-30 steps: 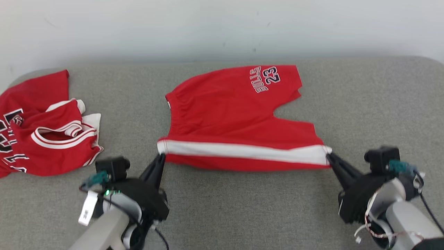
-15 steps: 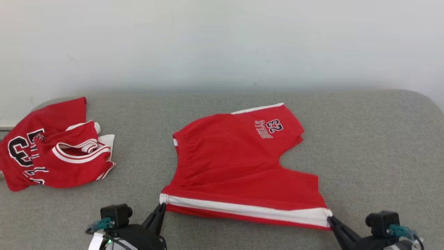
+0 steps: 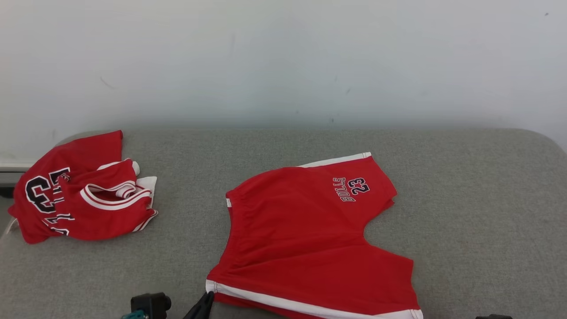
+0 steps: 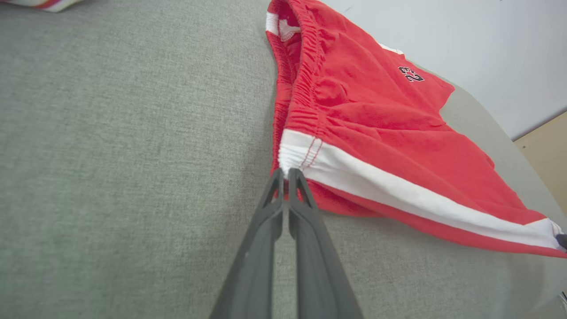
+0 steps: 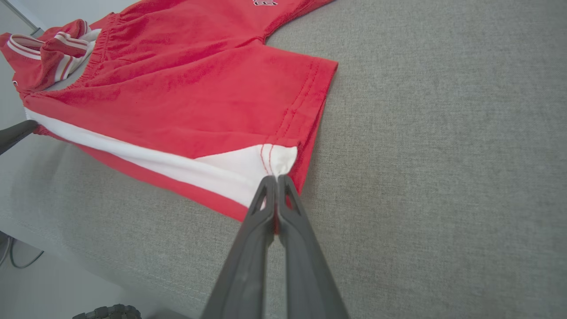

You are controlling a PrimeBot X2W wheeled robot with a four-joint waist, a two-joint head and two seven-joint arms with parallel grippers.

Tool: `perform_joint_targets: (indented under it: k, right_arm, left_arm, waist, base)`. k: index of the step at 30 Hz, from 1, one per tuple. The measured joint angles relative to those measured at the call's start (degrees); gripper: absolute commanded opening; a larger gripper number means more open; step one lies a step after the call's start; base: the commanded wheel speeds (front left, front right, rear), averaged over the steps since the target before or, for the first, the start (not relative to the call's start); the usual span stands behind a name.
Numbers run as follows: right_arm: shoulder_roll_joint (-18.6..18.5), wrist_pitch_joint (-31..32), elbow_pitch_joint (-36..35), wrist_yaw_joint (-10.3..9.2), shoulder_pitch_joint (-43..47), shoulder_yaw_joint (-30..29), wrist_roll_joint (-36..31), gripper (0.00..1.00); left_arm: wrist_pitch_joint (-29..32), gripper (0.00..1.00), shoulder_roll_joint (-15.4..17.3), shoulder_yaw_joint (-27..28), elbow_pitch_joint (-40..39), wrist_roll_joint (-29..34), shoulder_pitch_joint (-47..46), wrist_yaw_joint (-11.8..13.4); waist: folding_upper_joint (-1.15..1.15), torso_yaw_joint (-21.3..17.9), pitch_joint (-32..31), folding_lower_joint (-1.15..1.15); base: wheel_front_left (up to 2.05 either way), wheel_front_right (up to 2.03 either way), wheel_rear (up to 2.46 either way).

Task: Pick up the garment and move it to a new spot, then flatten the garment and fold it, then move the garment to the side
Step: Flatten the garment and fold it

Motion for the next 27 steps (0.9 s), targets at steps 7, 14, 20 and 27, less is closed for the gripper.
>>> perform_joint_targets:
  k: [7, 14, 20, 27]
  right_arm:
    - [-1.64, 1.26, -5.43, -0.19, 5.63, -0.22, 1.01, 0.00]
    - [-3.42, 2.55, -11.03, -1.34, 9.45, -0.69, 1.26, 0.00]
    - [-6.19, 5.20, -15.72, -1.01, 6.89, -1.64, 1.26, 0.00]
    - [-11.05, 11.31, -17.70, 1.04, -2.19, -2.57, 2.52, 0.00]
  left_arm:
    - [0.00, 0.00, 1.98, 1.29, -4.21, 0.96, 4.69, 0.30]
    - [0.00, 0.00, 4.32, 1.99, -8.86, 2.71, 8.07, 1.22]
    - [-0.01, 0.00, 4.46, 3.48, -13.10, 3.36, 8.43, 2.44]
    - [-0.01, 0.00, 4.02, 3.67, -16.06, 4.13, 4.46, 3.37]
  waist:
    - [0.00, 0.93, -0.87, 0.00]
    - [0.00, 1.22, -1.10, 0.00]
    - [0.01, 0.91, -0.25, 0.00]
    - [0.01, 0.36, 1.89, 0.01]
  base:
    - [0.00, 0.00, 0.00]
    - [0.00, 0.00, 0.00]
    - [0.00, 0.00, 0.00]
    - [0.00, 0.00, 0.00]
